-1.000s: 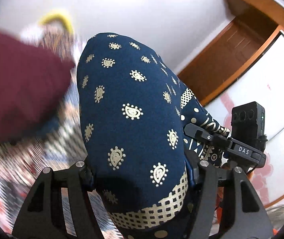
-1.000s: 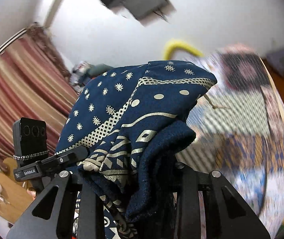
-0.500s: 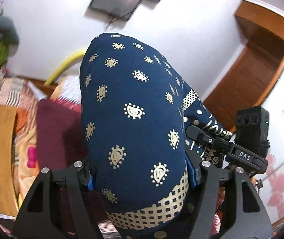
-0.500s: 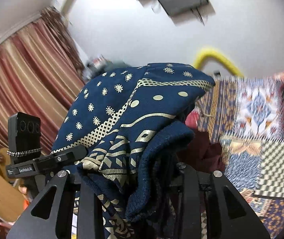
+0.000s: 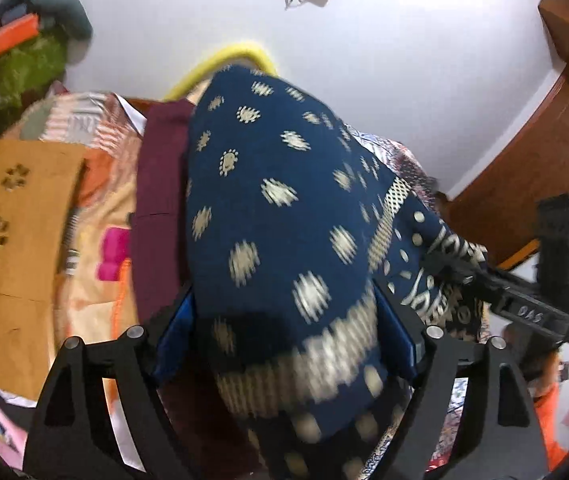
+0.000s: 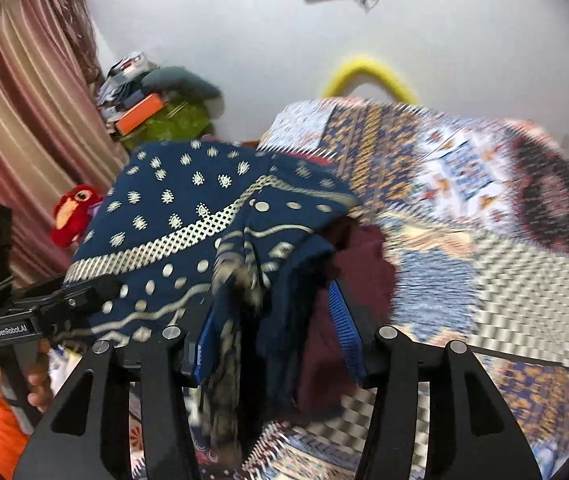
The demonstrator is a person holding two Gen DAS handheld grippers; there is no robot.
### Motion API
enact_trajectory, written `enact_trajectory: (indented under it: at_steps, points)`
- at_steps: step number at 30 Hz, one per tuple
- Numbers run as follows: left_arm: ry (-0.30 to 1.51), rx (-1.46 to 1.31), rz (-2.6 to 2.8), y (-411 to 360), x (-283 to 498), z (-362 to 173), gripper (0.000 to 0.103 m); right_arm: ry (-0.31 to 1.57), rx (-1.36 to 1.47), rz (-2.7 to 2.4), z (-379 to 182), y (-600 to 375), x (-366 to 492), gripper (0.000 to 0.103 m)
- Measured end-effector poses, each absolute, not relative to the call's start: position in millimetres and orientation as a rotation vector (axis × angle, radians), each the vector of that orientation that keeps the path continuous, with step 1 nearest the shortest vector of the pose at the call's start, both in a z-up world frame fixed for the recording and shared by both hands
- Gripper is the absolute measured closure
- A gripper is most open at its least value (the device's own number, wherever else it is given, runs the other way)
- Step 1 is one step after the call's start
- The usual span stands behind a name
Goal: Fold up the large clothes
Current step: 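Release the hoodie on the stack and pull both grippers back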
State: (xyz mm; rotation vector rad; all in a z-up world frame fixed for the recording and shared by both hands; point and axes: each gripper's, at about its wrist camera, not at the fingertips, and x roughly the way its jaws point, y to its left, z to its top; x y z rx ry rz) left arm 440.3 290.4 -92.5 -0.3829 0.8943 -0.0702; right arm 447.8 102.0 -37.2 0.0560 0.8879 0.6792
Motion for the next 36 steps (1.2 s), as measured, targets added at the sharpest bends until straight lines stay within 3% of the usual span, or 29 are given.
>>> enact_trajectory:
  at_steps: [8, 17, 19, 24, 29, 34, 36]
  points:
    - [0.803, -0.215, 0.042, 252, 378, -35, 0.021, 0.736, 0.086, 0.706, 30, 61, 389, 0.054]
    - [0.491, -0.033, 0.059, 171, 260, 79, 0.020, 0.404, 0.114, 0.783, 111, 22, 274, 0.052]
    - [0.411, -0.007, 0.057, 152, 229, 98, 0.018, 0.310, 0.106, 0.766, 120, 14, 246, 0.043]
    - [0.251, -0.019, 0.035, 120, 159, 122, 0.010, 0.103, 0.069, 0.705, 126, 1, 176, 0.035]
    - [0.133, -0.005, 0.091, 94, 108, 125, 0.007, 0.083, 0.074, 0.687, 115, 2, 150, 0.029]
    - [0.065, 0.010, 0.178, 80, 76, 115, 0.001, 0.078, 0.085, 0.629, 105, 5, 143, 0.004]
    - [0.058, 0.007, 0.196, 79, 71, 111, 0.001, 0.066, 0.086, 0.600, 105, 2, 141, 0.000]
